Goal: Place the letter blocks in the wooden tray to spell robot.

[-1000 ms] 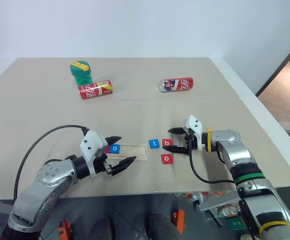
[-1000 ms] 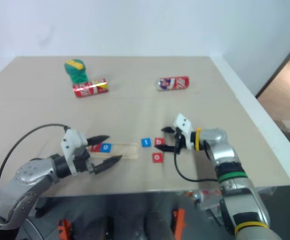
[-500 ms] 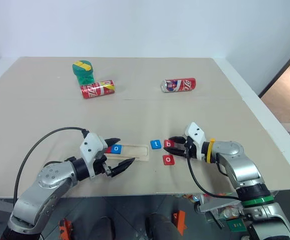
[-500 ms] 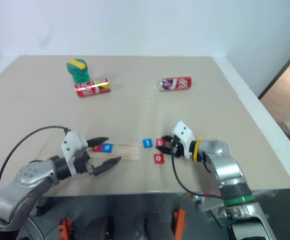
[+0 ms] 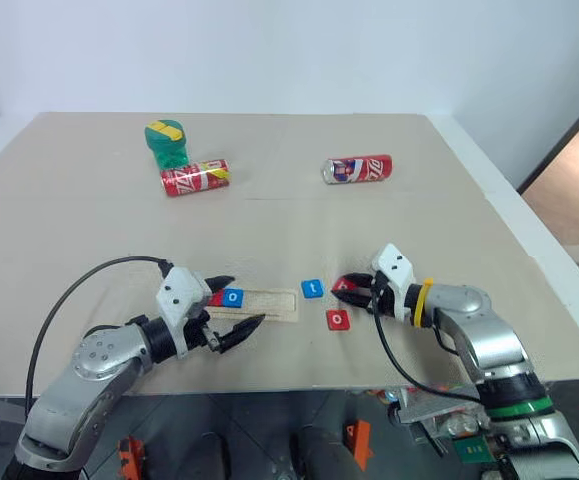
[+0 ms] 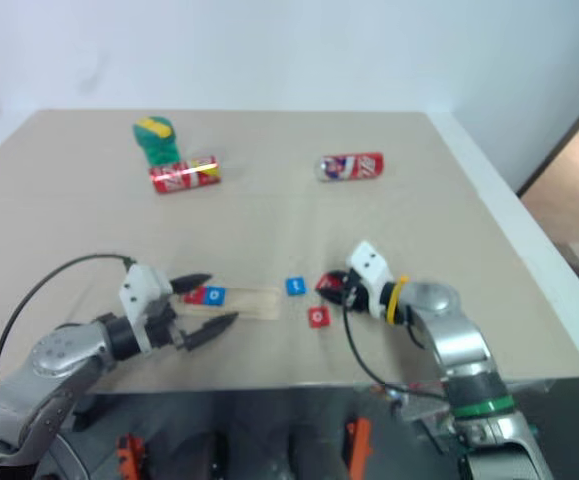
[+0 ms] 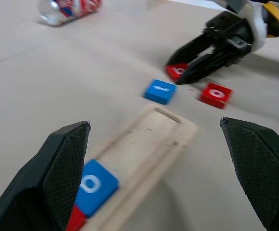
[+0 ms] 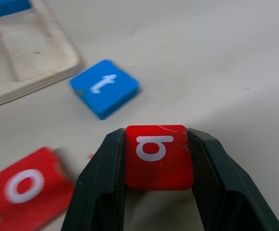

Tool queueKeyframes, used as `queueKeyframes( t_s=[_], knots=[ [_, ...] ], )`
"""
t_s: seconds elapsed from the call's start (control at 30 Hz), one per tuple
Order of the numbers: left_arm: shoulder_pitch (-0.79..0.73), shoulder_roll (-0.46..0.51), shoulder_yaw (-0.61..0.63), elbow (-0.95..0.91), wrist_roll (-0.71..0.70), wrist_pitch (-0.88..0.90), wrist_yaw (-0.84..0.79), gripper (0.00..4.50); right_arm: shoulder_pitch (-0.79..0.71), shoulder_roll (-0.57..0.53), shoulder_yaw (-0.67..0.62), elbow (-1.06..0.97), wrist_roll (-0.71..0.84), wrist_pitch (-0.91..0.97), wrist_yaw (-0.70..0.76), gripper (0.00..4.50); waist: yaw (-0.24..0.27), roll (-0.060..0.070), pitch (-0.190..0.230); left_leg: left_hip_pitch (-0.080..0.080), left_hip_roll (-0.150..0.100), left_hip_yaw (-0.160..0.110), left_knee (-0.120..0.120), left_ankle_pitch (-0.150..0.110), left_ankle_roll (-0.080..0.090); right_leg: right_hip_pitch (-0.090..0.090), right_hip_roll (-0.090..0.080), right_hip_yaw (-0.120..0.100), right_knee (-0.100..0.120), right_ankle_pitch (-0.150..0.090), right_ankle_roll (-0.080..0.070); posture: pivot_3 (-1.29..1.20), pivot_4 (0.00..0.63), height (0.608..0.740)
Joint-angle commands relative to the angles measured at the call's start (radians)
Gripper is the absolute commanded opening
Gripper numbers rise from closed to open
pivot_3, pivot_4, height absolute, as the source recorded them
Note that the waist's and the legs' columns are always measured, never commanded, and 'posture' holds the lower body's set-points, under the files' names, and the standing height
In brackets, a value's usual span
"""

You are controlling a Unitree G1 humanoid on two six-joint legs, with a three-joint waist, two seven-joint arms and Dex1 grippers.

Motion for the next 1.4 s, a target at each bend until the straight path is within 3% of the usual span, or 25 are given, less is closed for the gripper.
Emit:
queueKeyframes(
  t_s=[0.03, 0.17, 0.3, 0.43, 0.53, 1.4],
  knots=[
    [0.054, -0.015, 0.101, -0.015, 0.016, -0.074, 0.040, 4.50, -0.183, 0.009, 0.024, -0.030, 0.017, 0.026, 0.037, 1.54, -0.007, 0.001, 0.002, 0.000, 0.001, 0.001, 0.000, 0.000, 0.000, -0.001, 0.001, 0.001, 0.000, 0.000, 0.000, 0.00, 0.150, 0.740],
    [0.165, -0.020, 0.173, -0.024, -0.010, -0.128, 0.014, 4.50, -0.288, 0.063, 0.136, -0.114, 0.020, 0.120, 0.075, 1.54, -0.018, 0.000, 0.001, 0.001, 0.004, 0.002, -0.005, 0.000, 0.000, -0.003, 0.004, 0.002, 0.000, 0.003, 0.002, 0.00, 0.150, 0.740],
    [0.221, -0.005, 0.231, -0.026, -0.069, -0.140, -0.035, 4.50, -0.314, 0.119, 0.228, -0.170, 0.019, 0.209, 0.071, 1.54, -0.001, -0.002, 0.000, -0.002, 0.008, -0.004, -0.006, -0.004, -0.006, -0.003, 0.005, -0.007, 0.001, -0.006, -0.006, 0.00, 0.150, 0.740],
    [0.242, 0.025, 0.273, 0.004, -0.091, -0.149, -0.081, 4.50, -0.332, 0.185, 0.317, -0.128, -0.012, 0.210, 0.061, 1.54, 0.004, -0.002, 0.000, -0.018, 0.007, -0.009, -0.004, -0.005, -0.007, -0.015, 0.003, -0.013, 0.003, -0.005, -0.010, 0.00, 0.150, 0.740],
    [0.238, 0.036, 0.277, 0.018, -0.091, -0.153, -0.099, 4.50, -0.347, 0.208, 0.349, -0.061, -0.042, 0.182, 0.054, 1.54, 0.003, -0.002, 0.000, -0.021, 0.005, -0.011, -0.003, -0.006, -0.008, -0.016, 0.002, -0.015, 0.002, -0.005, -0.010, 0.00, 0.150, 0.740],
    [0.229, 0.031, 0.215, 0.003, -0.078, -0.146, -0.110, 4.50, -0.266, 0.261, 0.408, -0.108, -0.077, 0.250, 0.006, 1.54, 0.003, -0.002, 0.000, -0.020, 0.010, -0.013, 0.002, -0.005, -0.008, -0.014, 0.005, -0.024, 0.003, -0.003, -0.014, 0.00, 0.150, 0.740]
  ],
)
